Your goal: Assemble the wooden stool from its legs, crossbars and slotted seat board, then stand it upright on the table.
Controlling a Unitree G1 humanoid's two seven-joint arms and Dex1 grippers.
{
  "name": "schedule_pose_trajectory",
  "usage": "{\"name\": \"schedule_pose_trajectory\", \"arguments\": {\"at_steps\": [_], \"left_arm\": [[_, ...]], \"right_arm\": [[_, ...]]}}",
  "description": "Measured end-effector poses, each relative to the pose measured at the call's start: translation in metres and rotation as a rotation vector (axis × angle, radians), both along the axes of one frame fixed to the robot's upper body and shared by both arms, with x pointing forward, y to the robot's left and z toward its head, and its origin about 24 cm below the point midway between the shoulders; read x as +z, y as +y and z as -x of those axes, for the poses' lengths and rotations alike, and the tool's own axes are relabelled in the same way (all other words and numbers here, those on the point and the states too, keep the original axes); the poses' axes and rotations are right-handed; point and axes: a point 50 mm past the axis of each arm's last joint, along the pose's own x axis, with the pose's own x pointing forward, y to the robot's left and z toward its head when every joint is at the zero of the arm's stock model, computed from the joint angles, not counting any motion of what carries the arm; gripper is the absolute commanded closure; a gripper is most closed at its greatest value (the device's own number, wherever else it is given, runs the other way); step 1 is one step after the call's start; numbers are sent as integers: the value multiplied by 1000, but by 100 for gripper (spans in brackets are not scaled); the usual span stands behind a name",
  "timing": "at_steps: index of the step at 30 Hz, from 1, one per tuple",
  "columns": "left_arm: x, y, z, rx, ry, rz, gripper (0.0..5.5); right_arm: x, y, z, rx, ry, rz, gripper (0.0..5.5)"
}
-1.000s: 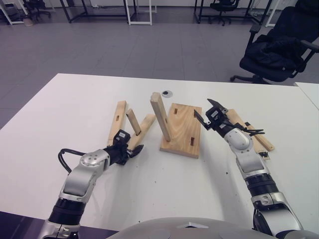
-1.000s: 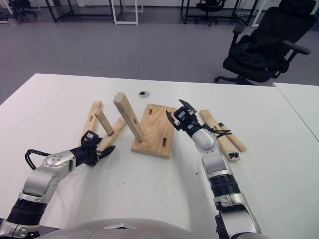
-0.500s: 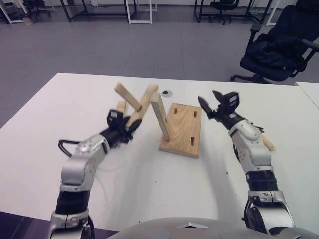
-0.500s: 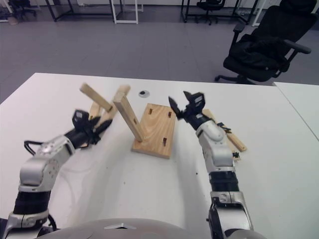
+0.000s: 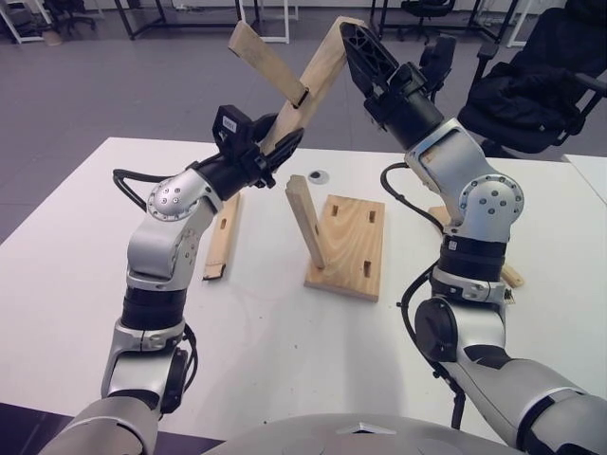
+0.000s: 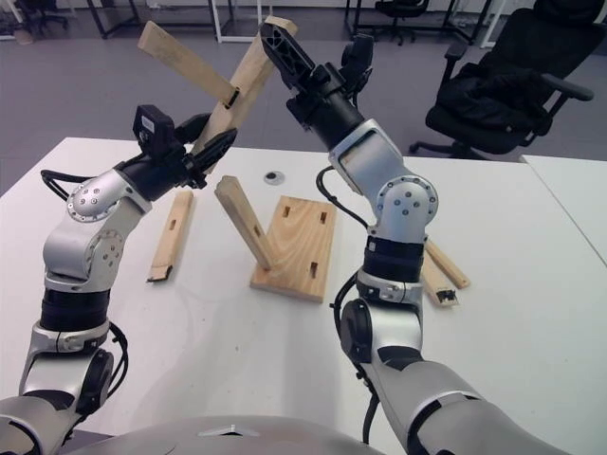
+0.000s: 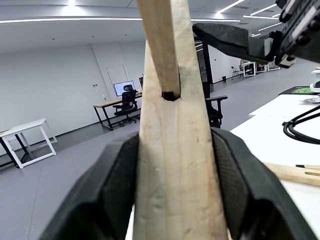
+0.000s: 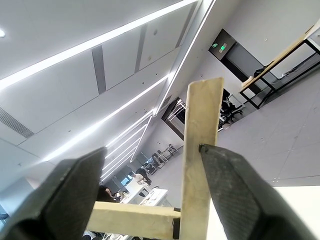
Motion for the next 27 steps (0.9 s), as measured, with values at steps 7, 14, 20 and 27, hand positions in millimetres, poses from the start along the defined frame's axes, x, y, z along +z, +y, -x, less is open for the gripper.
{"name": "schedule_pose_trajectory", "arguments": {"at_steps": [7,14,20,27], "left_arm": [[1,-6,1,-28,-30,25,341],[-3,-11,8,-100,-41,-27,341],[-3,-7,8,-123,-82,-80,341],[-2,-6,5,-125,-124,-128,341]], "right_arm": [[-4,-19,-6,-109,12,-5,206],[-10,-14,-8,-82,34,11,230],[-15,-13,-6,-38,58,43,354],[-14,-16,-2,-7,52,38,448]]}}
